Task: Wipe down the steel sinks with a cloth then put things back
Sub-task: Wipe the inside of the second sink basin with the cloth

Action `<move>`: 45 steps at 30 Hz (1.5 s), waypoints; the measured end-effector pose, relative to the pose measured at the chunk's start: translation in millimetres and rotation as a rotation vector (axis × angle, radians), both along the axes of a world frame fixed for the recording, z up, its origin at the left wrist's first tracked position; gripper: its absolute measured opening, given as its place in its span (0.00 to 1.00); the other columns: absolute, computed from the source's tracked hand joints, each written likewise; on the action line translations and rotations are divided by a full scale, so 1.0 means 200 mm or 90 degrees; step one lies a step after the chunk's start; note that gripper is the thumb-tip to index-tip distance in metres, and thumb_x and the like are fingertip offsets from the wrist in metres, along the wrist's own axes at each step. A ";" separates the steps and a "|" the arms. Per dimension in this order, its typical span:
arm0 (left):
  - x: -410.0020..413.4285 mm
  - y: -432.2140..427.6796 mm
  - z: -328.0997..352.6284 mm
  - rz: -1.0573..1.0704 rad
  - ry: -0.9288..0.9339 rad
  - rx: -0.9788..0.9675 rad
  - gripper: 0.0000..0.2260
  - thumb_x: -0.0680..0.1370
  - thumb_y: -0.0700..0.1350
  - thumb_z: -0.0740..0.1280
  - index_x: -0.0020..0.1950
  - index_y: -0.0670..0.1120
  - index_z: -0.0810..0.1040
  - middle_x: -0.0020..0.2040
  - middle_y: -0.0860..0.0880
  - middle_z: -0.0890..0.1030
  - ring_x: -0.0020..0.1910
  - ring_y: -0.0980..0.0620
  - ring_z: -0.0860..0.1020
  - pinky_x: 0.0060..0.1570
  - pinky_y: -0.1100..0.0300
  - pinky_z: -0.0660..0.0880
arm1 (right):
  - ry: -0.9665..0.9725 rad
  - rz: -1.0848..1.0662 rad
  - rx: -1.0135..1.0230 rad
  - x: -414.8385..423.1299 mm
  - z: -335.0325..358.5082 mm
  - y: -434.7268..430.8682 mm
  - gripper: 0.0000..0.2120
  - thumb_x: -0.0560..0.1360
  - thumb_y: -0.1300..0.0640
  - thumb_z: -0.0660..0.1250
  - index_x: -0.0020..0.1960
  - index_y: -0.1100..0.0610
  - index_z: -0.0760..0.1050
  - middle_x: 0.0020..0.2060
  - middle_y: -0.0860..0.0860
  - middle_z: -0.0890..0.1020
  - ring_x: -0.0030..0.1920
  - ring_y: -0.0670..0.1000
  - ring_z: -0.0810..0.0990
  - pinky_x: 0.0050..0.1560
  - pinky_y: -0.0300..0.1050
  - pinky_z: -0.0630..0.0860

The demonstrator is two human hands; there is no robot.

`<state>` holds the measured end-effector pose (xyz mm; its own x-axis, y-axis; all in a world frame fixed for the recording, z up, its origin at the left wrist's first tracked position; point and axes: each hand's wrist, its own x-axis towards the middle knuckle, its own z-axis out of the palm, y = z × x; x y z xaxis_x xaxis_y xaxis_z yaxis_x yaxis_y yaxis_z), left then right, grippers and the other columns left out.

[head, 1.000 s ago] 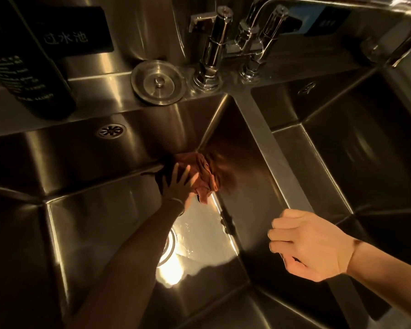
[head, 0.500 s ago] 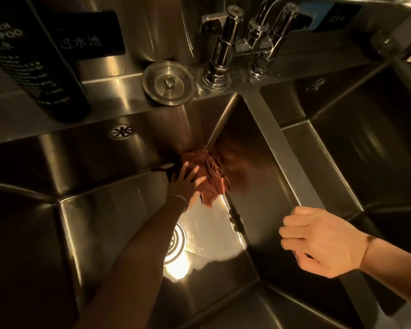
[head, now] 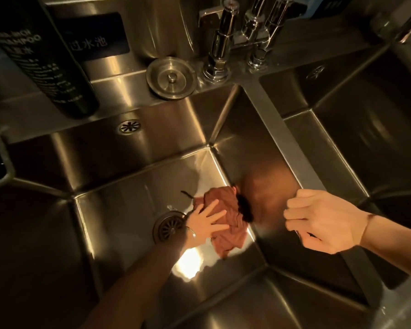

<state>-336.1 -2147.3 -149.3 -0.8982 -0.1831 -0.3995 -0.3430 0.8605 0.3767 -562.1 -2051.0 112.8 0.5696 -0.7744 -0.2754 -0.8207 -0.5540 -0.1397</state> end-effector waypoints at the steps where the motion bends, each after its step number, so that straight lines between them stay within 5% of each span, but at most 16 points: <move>1: 0.01 -0.07 0.02 0.069 0.053 -0.004 0.23 0.79 0.57 0.52 0.73 0.50 0.61 0.71 0.49 0.66 0.65 0.61 0.72 0.68 0.59 0.66 | 0.000 0.003 0.001 0.00 -0.01 0.00 0.09 0.70 0.54 0.60 0.33 0.52 0.73 0.32 0.46 0.73 0.34 0.48 0.68 0.41 0.39 0.60; 2: 0.03 -0.14 0.06 0.168 0.082 0.033 0.26 0.80 0.58 0.51 0.70 0.42 0.66 0.69 0.44 0.69 0.59 0.66 0.75 0.64 0.62 0.70 | 0.004 0.005 0.003 0.00 -0.01 0.00 0.09 0.70 0.54 0.60 0.33 0.52 0.74 0.31 0.46 0.73 0.34 0.48 0.68 0.41 0.39 0.60; 4: 0.04 -0.25 0.10 0.230 0.020 -0.013 0.18 0.77 0.51 0.59 0.62 0.45 0.77 0.64 0.42 0.76 0.59 0.49 0.79 0.57 0.52 0.76 | 0.014 0.011 0.002 -0.01 -0.01 0.00 0.09 0.70 0.54 0.60 0.33 0.52 0.75 0.31 0.46 0.74 0.33 0.48 0.68 0.42 0.39 0.61; 7: 0.10 -0.38 0.05 0.233 -0.018 -0.132 0.22 0.79 0.49 0.53 0.73 0.56 0.62 0.77 0.46 0.57 0.74 0.32 0.51 0.69 0.38 0.53 | 0.018 0.011 0.003 -0.02 -0.02 0.00 0.10 0.70 0.54 0.59 0.33 0.52 0.76 0.31 0.46 0.74 0.33 0.47 0.69 0.43 0.39 0.63; 9: 0.12 -0.35 0.04 0.201 -0.019 -0.142 0.23 0.78 0.48 0.55 0.74 0.57 0.60 0.76 0.46 0.58 0.73 0.29 0.51 0.67 0.36 0.57 | 0.017 0.014 0.005 -0.02 -0.02 0.00 0.11 0.70 0.54 0.58 0.34 0.52 0.77 0.31 0.46 0.75 0.33 0.47 0.70 0.43 0.39 0.65; 14: 0.24 -0.26 -0.01 -0.063 -0.025 -0.110 0.23 0.80 0.47 0.49 0.74 0.61 0.52 0.78 0.52 0.46 0.76 0.40 0.46 0.72 0.41 0.53 | 0.009 0.016 -0.010 -0.01 -0.01 -0.01 0.11 0.71 0.54 0.58 0.33 0.52 0.76 0.31 0.46 0.74 0.33 0.48 0.69 0.42 0.39 0.64; 17: 0.12 -0.28 0.04 0.069 0.060 -0.132 0.22 0.78 0.44 0.61 0.71 0.59 0.65 0.76 0.49 0.58 0.74 0.36 0.53 0.68 0.41 0.62 | 0.009 0.015 -0.012 -0.01 -0.01 0.00 0.10 0.70 0.55 0.59 0.32 0.52 0.75 0.31 0.46 0.73 0.33 0.48 0.68 0.42 0.39 0.62; 21: -0.06 -0.14 0.08 0.257 0.074 0.011 0.21 0.80 0.53 0.56 0.74 0.58 0.60 0.78 0.50 0.45 0.76 0.41 0.44 0.74 0.45 0.49 | 0.012 0.020 -0.012 -0.01 -0.02 -0.01 0.10 0.70 0.55 0.58 0.32 0.53 0.74 0.30 0.47 0.72 0.33 0.48 0.65 0.41 0.39 0.58; 25: -0.02 0.01 -0.01 -0.010 0.006 -0.045 0.23 0.81 0.48 0.53 0.74 0.62 0.52 0.75 0.54 0.38 0.74 0.37 0.36 0.72 0.40 0.41 | 0.018 0.022 -0.010 -0.01 -0.02 0.00 0.10 0.70 0.55 0.58 0.32 0.52 0.74 0.31 0.46 0.73 0.34 0.48 0.66 0.41 0.39 0.59; 30: 0.17 0.17 0.04 -0.259 -0.035 -0.138 0.27 0.68 0.51 0.68 0.65 0.67 0.69 0.72 0.53 0.67 0.72 0.38 0.62 0.65 0.40 0.65 | 0.025 0.020 -0.006 0.00 0.00 -0.01 0.11 0.71 0.54 0.58 0.33 0.52 0.75 0.32 0.47 0.75 0.34 0.48 0.67 0.42 0.38 0.56; 33: 0.29 0.15 0.02 -0.285 -0.014 -0.075 0.16 0.72 0.54 0.63 0.56 0.73 0.72 0.63 0.60 0.76 0.70 0.46 0.67 0.65 0.50 0.67 | 0.036 0.019 0.004 0.00 0.00 -0.01 0.12 0.71 0.54 0.58 0.34 0.52 0.77 0.32 0.47 0.76 0.34 0.48 0.70 0.43 0.38 0.59; 35: 0.31 0.16 0.11 -0.255 -0.079 -0.124 0.16 0.71 0.61 0.63 0.57 0.77 0.68 0.63 0.55 0.77 0.68 0.56 0.69 0.67 0.56 0.67 | 0.046 0.016 0.002 0.01 0.01 -0.01 0.12 0.71 0.54 0.58 0.34 0.51 0.78 0.33 0.46 0.76 0.34 0.48 0.71 0.43 0.38 0.60; 37: 0.25 0.16 0.28 -0.127 -0.252 -0.176 0.18 0.78 0.60 0.56 0.66 0.75 0.56 0.71 0.41 0.67 0.73 0.65 0.56 0.74 0.57 0.51 | 0.060 0.017 -0.001 0.02 0.03 -0.01 0.12 0.72 0.54 0.58 0.35 0.51 0.78 0.33 0.46 0.77 0.34 0.48 0.72 0.43 0.38 0.60; 40: 0.23 0.16 0.43 -0.280 -0.204 -0.133 0.24 0.79 0.50 0.58 0.74 0.60 0.57 0.78 0.50 0.51 0.76 0.44 0.44 0.74 0.45 0.45 | 0.053 0.040 -0.008 0.03 0.06 -0.02 0.13 0.72 0.53 0.57 0.34 0.52 0.77 0.32 0.47 0.77 0.34 0.48 0.72 0.42 0.40 0.62; 42: 0.28 0.19 0.56 -0.223 -0.095 -0.112 0.20 0.80 0.50 0.55 0.72 0.56 0.65 0.76 0.51 0.60 0.76 0.46 0.54 0.74 0.49 0.52 | 0.052 0.049 -0.015 0.04 0.08 -0.02 0.13 0.72 0.53 0.57 0.34 0.51 0.77 0.32 0.45 0.77 0.34 0.48 0.73 0.41 0.40 0.65; 45: 0.32 0.25 0.82 -0.105 -0.030 -0.076 0.11 0.76 0.55 0.63 0.51 0.55 0.83 0.54 0.55 0.82 0.56 0.54 0.80 0.57 0.60 0.75 | 0.120 0.049 -0.001 0.08 0.11 -0.03 0.12 0.72 0.51 0.57 0.40 0.49 0.79 0.35 0.43 0.79 0.37 0.45 0.76 0.42 0.41 0.70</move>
<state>-272.2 -2096.3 14.9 -0.9007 -0.0830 -0.4265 -0.2082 0.9440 0.2559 -546.4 -2056.2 135.2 0.5655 -0.7311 -0.3817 -0.7877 -0.6159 0.0128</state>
